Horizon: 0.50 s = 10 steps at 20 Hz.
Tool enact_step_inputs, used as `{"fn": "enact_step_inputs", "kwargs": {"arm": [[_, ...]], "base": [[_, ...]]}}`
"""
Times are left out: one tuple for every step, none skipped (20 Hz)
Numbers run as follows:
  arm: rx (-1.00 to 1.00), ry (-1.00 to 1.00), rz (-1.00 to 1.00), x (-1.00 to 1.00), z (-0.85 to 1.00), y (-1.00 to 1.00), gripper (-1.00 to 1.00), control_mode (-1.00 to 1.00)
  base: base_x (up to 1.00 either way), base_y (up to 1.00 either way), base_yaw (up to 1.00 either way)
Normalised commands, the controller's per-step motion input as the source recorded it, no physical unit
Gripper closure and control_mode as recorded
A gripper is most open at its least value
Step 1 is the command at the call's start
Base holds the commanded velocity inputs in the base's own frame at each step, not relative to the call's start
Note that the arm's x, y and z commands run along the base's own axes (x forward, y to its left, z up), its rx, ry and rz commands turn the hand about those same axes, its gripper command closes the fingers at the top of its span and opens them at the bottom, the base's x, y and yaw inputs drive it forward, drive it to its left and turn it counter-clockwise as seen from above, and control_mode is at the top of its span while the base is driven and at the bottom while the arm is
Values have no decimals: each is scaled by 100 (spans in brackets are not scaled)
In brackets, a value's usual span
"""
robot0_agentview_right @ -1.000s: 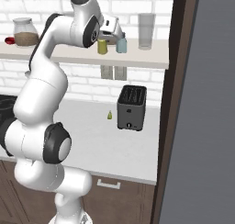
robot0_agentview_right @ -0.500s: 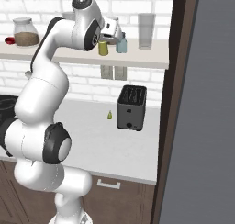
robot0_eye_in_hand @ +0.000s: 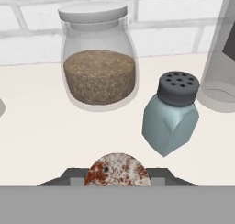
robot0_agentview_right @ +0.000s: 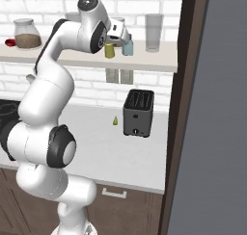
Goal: Put the shaker and condiment bottle from the counter next to their counterparts in the cabinet.
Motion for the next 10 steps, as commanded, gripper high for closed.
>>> {"fn": "enact_step_inputs", "kwargs": {"arm": [[0, 0, 0, 13, -6, 0, 100, -100], [0, 0, 0, 11, -6, 0, 100, -100], [0, 0, 0, 10, -8, 0, 100, -100], [0, 0, 0, 11, -9, 0, 100, -100], [0, 0, 0, 11, -9, 0, 100, -100], [0, 0, 0, 16, -7, 0, 100, -100], [0, 0, 0, 16, -6, 0, 100, -100], [0, 0, 0, 19, -6, 0, 100, -100], [0, 0, 0, 17, -6, 0, 100, -100], [0, 0, 0, 18, -5, 0, 100, -100]], "base": [[0, 0, 0], [0, 0, 0], [0, 0, 0], [0, 0, 0], [0, 0, 0], [0, 0, 0], [0, 0, 0], [0, 0, 0], [0, 0, 0], [0, 0, 0]]}}
